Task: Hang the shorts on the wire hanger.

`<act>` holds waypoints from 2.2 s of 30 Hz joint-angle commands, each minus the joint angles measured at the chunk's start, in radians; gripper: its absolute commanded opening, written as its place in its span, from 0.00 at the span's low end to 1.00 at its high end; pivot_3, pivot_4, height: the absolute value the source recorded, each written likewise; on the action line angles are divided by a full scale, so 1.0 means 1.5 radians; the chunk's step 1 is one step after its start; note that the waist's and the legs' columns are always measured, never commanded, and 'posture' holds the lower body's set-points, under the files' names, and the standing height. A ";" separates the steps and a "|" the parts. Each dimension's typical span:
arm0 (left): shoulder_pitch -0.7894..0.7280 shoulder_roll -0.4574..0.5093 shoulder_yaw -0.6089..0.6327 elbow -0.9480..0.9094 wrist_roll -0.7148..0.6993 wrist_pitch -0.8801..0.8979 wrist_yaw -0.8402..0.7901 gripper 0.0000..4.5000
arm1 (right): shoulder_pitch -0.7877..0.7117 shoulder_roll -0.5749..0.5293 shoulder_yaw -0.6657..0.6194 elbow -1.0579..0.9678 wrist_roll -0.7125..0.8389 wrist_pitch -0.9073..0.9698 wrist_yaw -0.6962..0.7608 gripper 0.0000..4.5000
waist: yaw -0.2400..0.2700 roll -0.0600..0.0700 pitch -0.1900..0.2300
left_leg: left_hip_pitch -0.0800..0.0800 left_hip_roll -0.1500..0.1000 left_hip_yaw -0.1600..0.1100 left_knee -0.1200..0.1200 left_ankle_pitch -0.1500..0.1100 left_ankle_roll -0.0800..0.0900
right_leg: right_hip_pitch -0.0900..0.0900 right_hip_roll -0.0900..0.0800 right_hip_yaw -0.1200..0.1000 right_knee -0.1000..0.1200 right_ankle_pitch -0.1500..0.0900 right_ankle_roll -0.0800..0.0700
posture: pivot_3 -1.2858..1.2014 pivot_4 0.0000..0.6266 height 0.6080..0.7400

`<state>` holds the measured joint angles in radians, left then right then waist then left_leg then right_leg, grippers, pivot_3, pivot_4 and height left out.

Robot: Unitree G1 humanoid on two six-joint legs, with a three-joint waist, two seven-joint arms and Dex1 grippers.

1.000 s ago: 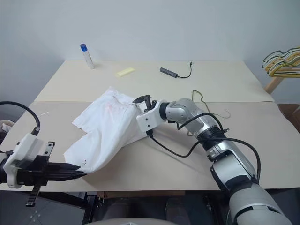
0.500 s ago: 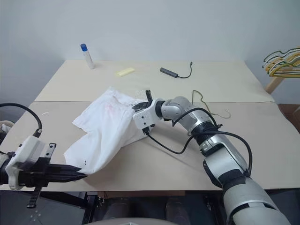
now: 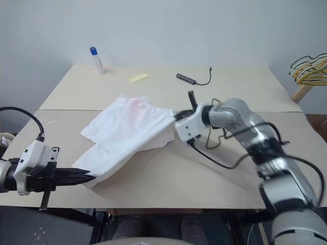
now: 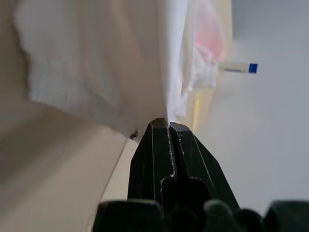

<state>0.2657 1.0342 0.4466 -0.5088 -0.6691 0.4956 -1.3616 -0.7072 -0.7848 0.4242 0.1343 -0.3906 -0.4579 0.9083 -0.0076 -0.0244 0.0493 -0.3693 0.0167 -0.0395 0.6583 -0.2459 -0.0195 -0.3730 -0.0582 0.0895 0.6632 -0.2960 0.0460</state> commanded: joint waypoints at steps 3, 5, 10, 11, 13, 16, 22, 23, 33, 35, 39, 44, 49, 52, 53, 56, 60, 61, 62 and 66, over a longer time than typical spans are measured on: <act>-0.006 0.029 0.023 0.017 -0.016 0.000 -0.045 0.00 | 0.146 -0.092 -0.044 -0.268 0.112 0.190 0.154 0.01 | -0.008 0.000 0.000 | 0.001 0.000 0.001 0.000 0.000 0.000 | 0.001 0.000 0.000 0.000 0.000 0.000 | 0.54 0.00 1.00; -0.007 0.036 0.029 0.022 -0.017 0.001 -0.057 0.00 | 0.178 -0.114 -0.044 -0.326 0.124 0.239 0.190 0.01 | -0.010 0.000 0.000 | 0.002 0.001 0.002 0.000 0.000 0.000 | 0.001 0.001 0.001 0.000 -0.002 0.003 | 0.54 0.00 1.00; 0.002 0.049 0.045 0.037 -0.014 0.000 -0.091 0.00 | 0.213 -0.138 -0.036 -0.395 0.165 0.332 0.258 0.01 | -0.006 0.000 0.000 | 0.003 0.002 0.002 0.000 0.000 0.000 | 0.001 0.002 0.001 0.000 -0.004 0.004 | 0.54 0.00 1.00; 0.004 0.049 0.046 0.039 -0.012 0.000 -0.095 0.00 | 0.218 -0.143 -0.035 -0.409 0.179 0.354 0.274 0.01 | -0.005 0.000 0.000 | 0.002 0.002 0.002 0.000 0.000 0.000 | 0.001 0.002 0.001 0.000 -0.004 0.004 | 0.54 0.00 1.00; 0.013 0.050 0.051 0.041 -0.009 0.001 -0.104 0.00 | 0.228 -0.154 -0.034 -0.431 0.203 0.382 0.302 0.01 | -0.003 0.000 0.000 | 0.001 0.001 0.002 0.000 0.000 0.000 | 0.000 0.001 0.001 0.000 -0.003 0.003 | 0.54 0.00 1.00; 0.041 0.052 0.056 0.048 0.011 -0.008 -0.121 0.00 | 0.245 -0.151 -0.039 -0.446 0.255 0.426 0.319 0.01 | -0.003 -0.001 0.001 | 0.001 0.001 0.002 0.000 0.000 0.000 | 0.000 0.001 0.000 0.000 -0.003 0.003 | 0.54 0.00 1.00; 0.096 0.062 0.046 0.068 0.088 -0.055 -0.130 0.00 | 0.264 -0.125 -0.034 -0.497 0.370 0.576 0.325 0.01 | -0.003 -0.001 0.001 | 0.001 0.002 0.002 0.000 0.000 0.000 | 0.001 0.001 0.000 0.000 -0.003 0.004 | 0.55 0.00 1.00; 0.104 0.068 0.040 0.076 0.114 -0.072 -0.130 0.00 | 0.266 -0.119 -0.035 -0.504 0.393 0.596 0.326 0.01 | -0.003 -0.001 0.001 | 0.001 0.002 0.002 0.000 0.000 0.000 | 0.001 0.001 0.000 0.000 -0.004 0.004 | 0.55 0.00 1.00; 0.050 0.099 -0.030 0.186 0.249 -0.198 -0.078 0.00 | 0.289 -0.097 -0.037 -0.496 0.401 0.585 0.264 0.01 | 0.003 -0.003 0.001 | 0.001 0.002 0.002 0.000 0.000 0.000 | 0.000 0.001 -0.001 -0.001 -0.004 0.005 | 0.54 0.00 1.00; 0.026 0.088 -0.048 0.181 0.245 -0.191 -0.055 0.00 | 0.289 -0.097 -0.036 -0.492 0.395 0.572 0.256 0.01 | 0.003 -0.003 0.001 | 0.001 0.002 0.002 0.000 0.000 0.000 | 0.000 0.001 -0.001 -0.001 -0.004 0.005 | 0.54 0.00 1.00; -0.057 0.057 -0.100 0.168 0.222 -0.182 -0.024 0.00 | 0.246 -0.092 -0.075 -0.455 0.402 0.608 0.229 0.01 | 0.003 -0.003 0.001 | 0.000 0.002 0.002 0.000 0.000 0.000 | 0.000 0.001 -0.001 -0.001 -0.004 0.005 | 0.54 0.00 1.00; -0.357 -0.075 -0.206 0.244 0.313 -0.089 0.220 0.00 | 0.066 0.000 -0.103 -0.273 0.337 0.698 0.074 0.01 | 0.008 -0.003 0.001 | 0.002 0.001 0.001 0.001 0.000 0.000 | 0.002 0.002 -0.001 0.000 -0.002 0.005 | 0.54 0.00 1.00; -0.726 -0.240 -0.205 0.465 0.476 -0.151 0.637 0.00 | -0.155 0.096 -0.149 -0.003 0.164 0.610 -0.269 0.01 | 0.015 -0.007 -0.001 | -0.003 -0.001 -0.004 0.002 0.001 0.000 | -0.003 0.001 -0.002 0.001 0.005 -0.001 | 0.53 0.00 1.00; -0.874 -0.293 -0.126 0.527 0.432 -0.245 0.768 0.00 | -0.242 0.123 -0.200 0.076 0.104 0.510 -0.478 0.01 | 0.011 -0.008 -0.001 | -0.024 -0.002 -0.004 0.004 0.007 -0.010 | -0.026 -0.002 -0.002 0.008 0.008 0.001 | 0.53 0.00 1.00; -0.900 -0.293 -0.109 0.528 0.409 -0.276 0.768 0.00 | -0.256 0.127 -0.226 0.071 0.107 0.481 -0.515 0.01 | 0.007 -0.008 -0.001 | -0.031 -0.003 -0.003 0.004 0.011 -0.016 | -0.035 -0.003 -0.002 0.012 0.009 0.002 | 0.53 0.00 1.00; -0.915 -0.262 -0.093 0.503 0.355 -0.311 0.700 0.00 | -0.255 0.110 -0.261 0.018 0.109 0.434 -0.536 0.01 | -0.007 -0.007 -0.002 | -0.036 -0.004 0.000 0.002 0.011 -0.017 | -0.042 -0.005 -0.002 0.013 0.009 0.002 | 0.53 0.00 1.00; -0.836 -0.216 -0.086 0.446 0.269 -0.312 0.571 0.00 | -0.199 0.097 -0.260 -0.050 0.125 0.399 -0.491 0.01 | -0.025 -0.007 -0.003 | -0.034 -0.005 0.002 0.001 0.010 -0.015 | -0.040 -0.007 -0.004 0.011 0.009 0.002 | 0.53 0.00 1.00; -0.797 -0.196 -0.084 0.424 0.244 -0.301 0.521 0.00 | -0.170 0.089 -0.243 -0.070 0.130 0.387 -0.458 0.01 | -0.028 -0.007 -0.003 | -0.032 -0.005 0.002 0.001 0.009 -0.014 | -0.037 -0.007 -0.004 0.011 0.009 0.002 | 0.53 0.00 1.00; -0.755 -0.173 -0.081 0.397 0.208 -0.270 0.463 0.00 | -0.137 0.080 -0.223 -0.092 0.137 0.384 -0.414 0.01 | -0.032 -0.007 -0.003 | -0.030 -0.004 0.002 0.001 0.009 -0.013 | -0.034 -0.006 -0.004 0.009 0.008 0.002 | 0.53 0.00 1.00; -0.538 -0.057 -0.068 0.302 0.109 -0.215 0.221 0.00 | 0.008 0.002 -0.108 -0.179 0.109 0.348 -0.227 0.01 | -0.044 -0.005 -0.002 | -0.019 -0.002 0.002 0.001 0.005 -0.006 | -0.021 -0.004 -0.004 0.002 0.008 0.002 | 0.54 0.00 1.00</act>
<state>-0.5973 0.8932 0.2806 0.0081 -0.4430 0.1484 -0.8938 -0.7365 -0.7304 0.2193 -0.0815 -0.1952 0.0938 0.4626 -0.0743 -0.0324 0.0470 -0.3949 0.0148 -0.0359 0.6604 -0.2389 -0.0280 -0.4021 -0.0616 0.0834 0.6649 -0.2827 0.0477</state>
